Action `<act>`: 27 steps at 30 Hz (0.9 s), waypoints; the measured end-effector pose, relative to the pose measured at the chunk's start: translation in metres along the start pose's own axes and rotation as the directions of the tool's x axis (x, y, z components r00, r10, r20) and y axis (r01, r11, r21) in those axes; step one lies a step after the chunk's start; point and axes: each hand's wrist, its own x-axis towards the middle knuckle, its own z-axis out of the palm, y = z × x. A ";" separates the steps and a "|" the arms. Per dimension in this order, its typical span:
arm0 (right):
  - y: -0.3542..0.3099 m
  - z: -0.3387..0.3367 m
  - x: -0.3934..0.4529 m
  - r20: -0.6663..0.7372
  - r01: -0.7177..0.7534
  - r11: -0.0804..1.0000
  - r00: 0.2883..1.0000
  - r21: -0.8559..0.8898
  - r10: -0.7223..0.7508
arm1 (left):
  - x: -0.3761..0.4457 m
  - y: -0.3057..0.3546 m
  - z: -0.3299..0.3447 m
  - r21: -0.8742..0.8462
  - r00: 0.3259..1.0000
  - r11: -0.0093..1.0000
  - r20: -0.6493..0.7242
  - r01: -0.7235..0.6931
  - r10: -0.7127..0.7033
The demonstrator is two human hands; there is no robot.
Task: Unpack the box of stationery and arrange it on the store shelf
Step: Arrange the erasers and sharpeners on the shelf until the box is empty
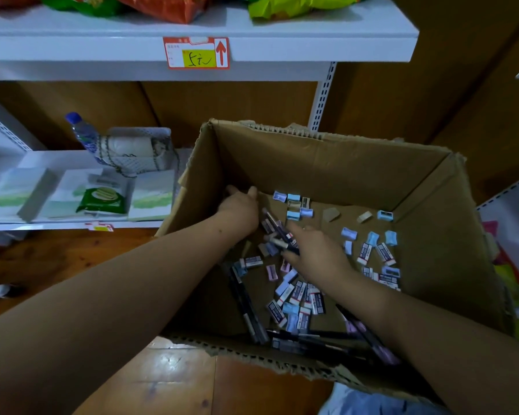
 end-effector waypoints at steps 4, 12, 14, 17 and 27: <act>0.012 -0.010 0.007 0.021 0.017 0.987 1.000 0.161 -0.021 | 0.005 -0.006 -0.005 -0.057 0.999 0.998 -0.027 -0.028 0.026; 0.009 -0.068 0.004 -0.040 -0.086 0.867 0.992 0.491 0.121 | -0.002 -0.007 -0.022 -0.325 0.973 0.927 -0.191 -0.185 0.128; 0.007 -0.082 -0.006 -0.054 -0.092 0.848 0.989 0.522 0.140 | -0.007 -0.008 -0.024 -0.351 0.974 0.918 -0.192 -0.185 0.123; 0.008 -0.097 -0.025 -0.050 -0.115 0.790 0.982 0.602 0.181 | -0.016 -0.010 -0.028 -0.368 0.978 0.913 -0.166 -0.178 0.124; 0.012 -0.149 -0.081 -0.062 -0.120 0.454 0.929 0.883 0.366 | -0.066 -0.017 -0.056 -0.539 0.956 0.806 -0.273 -0.247 0.110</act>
